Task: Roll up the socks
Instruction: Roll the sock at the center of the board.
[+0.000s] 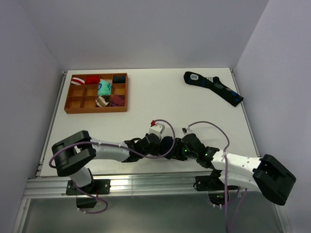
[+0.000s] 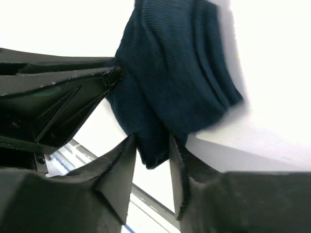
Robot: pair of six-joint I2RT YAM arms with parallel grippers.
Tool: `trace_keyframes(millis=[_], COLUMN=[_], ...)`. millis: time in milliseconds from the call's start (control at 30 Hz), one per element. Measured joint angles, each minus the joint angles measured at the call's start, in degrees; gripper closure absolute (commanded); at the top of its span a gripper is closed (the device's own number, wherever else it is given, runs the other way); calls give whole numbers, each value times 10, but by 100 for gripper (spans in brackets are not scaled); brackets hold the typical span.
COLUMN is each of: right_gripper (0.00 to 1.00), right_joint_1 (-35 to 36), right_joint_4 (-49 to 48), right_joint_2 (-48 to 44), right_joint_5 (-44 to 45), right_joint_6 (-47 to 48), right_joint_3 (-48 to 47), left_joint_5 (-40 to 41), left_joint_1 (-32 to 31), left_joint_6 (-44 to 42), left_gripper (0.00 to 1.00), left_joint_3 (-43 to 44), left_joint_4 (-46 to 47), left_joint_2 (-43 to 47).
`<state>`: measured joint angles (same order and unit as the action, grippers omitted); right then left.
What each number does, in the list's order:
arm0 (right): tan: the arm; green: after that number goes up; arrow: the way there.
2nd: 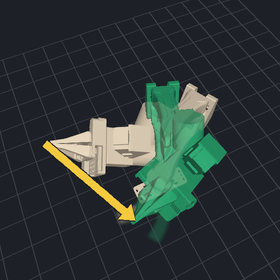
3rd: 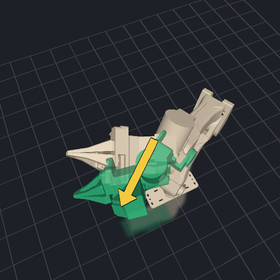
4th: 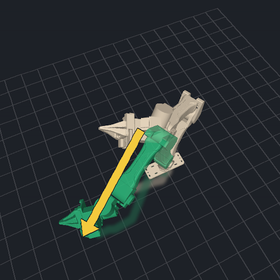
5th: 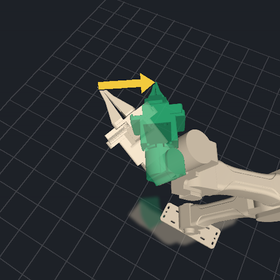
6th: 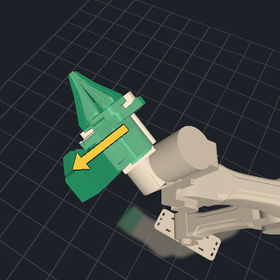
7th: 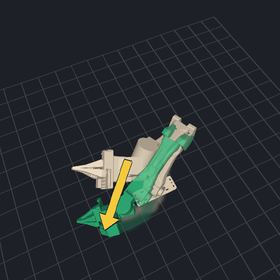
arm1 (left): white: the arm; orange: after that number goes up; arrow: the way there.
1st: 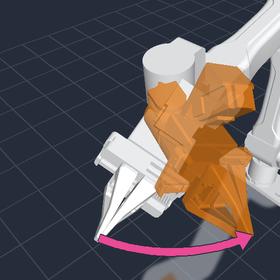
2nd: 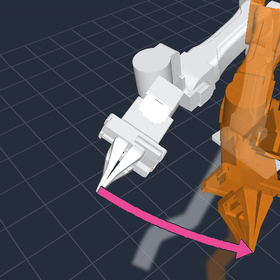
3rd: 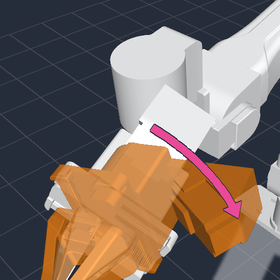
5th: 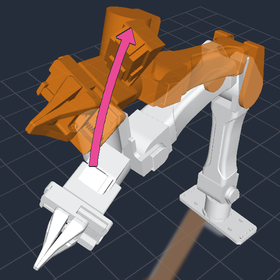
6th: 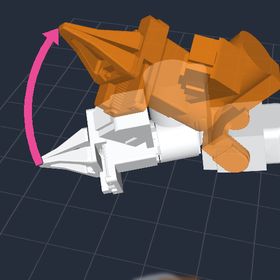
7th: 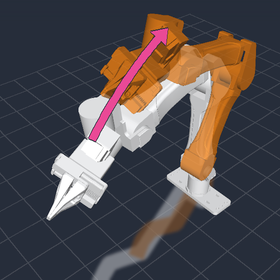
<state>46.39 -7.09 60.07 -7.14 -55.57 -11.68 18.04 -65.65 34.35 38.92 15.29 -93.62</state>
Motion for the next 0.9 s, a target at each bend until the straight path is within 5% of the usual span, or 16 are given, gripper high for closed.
trace_keyframes(millis=[267,533,900], right_gripper=[64,63,59], right_joint_1=[1,18,166], right_joint_4=[83,31,-89], right_joint_2=[-106,-207,-89], right_joint_5=[72,98,202], right_joint_6=[34,87,142], right_joint_3=[0,35,41], left_joint_5=[28,32,29], left_joint_1=[-8,-10,-11], left_joint_6=[3,-5,-15], left_gripper=[91,91,91], left_joint_3=[38,55,77], left_joint_4=[-98,-156,-209], left_joint_2=[0,5,5])
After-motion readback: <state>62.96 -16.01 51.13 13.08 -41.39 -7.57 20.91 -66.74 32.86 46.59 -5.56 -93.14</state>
